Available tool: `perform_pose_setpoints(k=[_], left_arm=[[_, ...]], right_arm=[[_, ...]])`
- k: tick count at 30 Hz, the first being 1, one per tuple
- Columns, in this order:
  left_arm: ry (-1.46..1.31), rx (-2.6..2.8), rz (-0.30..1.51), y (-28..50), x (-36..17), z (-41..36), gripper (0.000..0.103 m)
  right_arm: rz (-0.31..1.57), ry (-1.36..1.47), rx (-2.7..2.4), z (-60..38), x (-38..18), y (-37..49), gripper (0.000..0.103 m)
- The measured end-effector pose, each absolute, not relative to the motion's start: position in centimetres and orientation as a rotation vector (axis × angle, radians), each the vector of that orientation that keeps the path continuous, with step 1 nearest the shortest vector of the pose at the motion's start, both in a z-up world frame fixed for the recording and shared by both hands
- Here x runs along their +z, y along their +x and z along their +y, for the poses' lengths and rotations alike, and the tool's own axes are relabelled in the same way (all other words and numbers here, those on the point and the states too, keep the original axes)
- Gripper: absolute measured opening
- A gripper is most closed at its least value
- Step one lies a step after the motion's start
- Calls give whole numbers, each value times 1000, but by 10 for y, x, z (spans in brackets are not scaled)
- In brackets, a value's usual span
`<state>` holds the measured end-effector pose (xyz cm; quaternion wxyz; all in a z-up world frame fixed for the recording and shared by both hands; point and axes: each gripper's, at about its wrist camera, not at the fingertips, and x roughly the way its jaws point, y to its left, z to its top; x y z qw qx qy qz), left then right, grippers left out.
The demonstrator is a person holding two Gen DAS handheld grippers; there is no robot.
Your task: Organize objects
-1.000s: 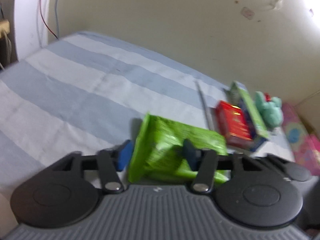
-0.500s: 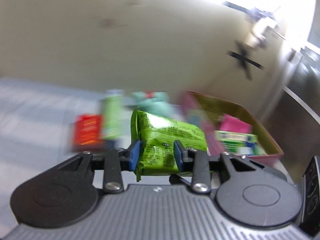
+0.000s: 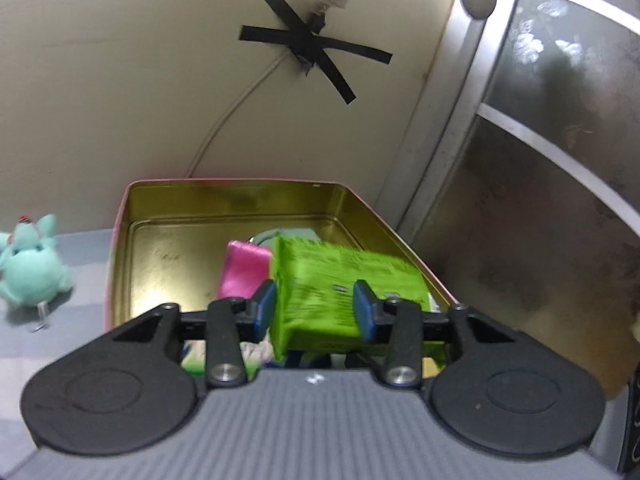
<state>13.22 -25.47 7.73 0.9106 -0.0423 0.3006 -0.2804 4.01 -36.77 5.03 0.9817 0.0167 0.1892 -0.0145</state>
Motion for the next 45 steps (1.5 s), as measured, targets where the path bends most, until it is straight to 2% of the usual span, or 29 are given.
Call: perform_pose_setpoints(k=[6,15,27,37,45], left_arm=[[-74,-527,592,134,71,-244,49],[90,-440,512,89,79,-190,49],[58,-270,573,73,72,-100,49],[27,-298,564,38,60,-105,52],[133,-318,472,19,21,-116,54]], right_arm=[[357,121,-45,-385,35,34,83],[265,192,2,-352,56,-16,83],[209,165,40,-281,75,-49,82],[189,224,-56,-287,61,-88,79],[254,278,-101,-304,25,-80,79]])
